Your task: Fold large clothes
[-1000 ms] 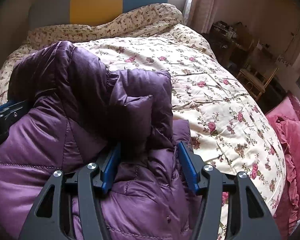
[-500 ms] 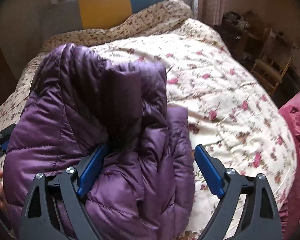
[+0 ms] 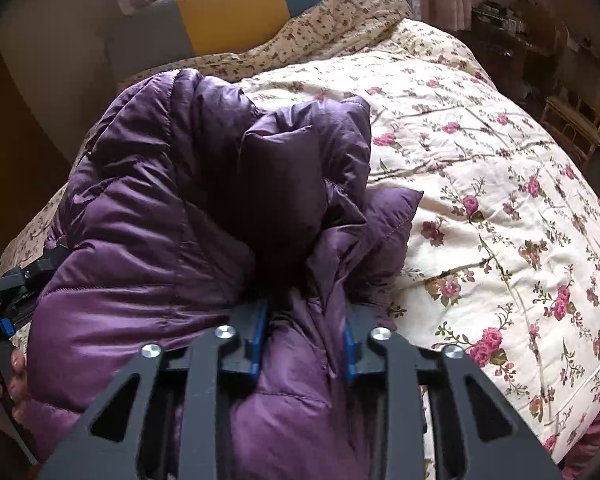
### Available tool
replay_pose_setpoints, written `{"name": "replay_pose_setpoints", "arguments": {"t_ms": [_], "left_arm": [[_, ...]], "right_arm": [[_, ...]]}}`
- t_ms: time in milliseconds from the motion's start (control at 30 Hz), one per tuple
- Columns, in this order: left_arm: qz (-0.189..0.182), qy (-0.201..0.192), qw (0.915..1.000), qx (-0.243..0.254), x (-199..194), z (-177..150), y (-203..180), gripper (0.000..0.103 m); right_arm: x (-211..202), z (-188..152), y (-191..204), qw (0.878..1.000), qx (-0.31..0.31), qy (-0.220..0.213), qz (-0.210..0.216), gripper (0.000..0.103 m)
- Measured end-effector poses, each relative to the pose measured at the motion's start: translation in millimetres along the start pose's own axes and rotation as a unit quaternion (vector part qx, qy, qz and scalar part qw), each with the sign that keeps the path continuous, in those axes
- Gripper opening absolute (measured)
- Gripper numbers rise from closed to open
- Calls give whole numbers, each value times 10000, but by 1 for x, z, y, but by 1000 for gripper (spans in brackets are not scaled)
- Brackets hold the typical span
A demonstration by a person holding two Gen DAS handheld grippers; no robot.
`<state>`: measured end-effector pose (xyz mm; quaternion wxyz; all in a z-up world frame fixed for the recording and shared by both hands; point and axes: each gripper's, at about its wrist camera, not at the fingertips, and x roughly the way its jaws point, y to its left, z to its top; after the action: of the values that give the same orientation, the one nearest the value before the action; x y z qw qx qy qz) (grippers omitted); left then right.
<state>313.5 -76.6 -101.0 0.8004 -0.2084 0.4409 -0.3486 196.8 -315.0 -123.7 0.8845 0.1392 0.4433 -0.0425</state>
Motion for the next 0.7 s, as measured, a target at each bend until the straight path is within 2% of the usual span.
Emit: {"name": "replay_pose_setpoints", "arguments": {"t_ms": [300, 700], "left_arm": [[164, -299, 9993, 178, -55, -8, 2, 45], [765, -1021, 9918, 84, -195, -53, 47, 45]], "right_arm": [[-12, -24, 57, 9989, -391, -8, 272, 22], [-21, -77, 185, 9878, -1227, 54, 962, 22]]}}
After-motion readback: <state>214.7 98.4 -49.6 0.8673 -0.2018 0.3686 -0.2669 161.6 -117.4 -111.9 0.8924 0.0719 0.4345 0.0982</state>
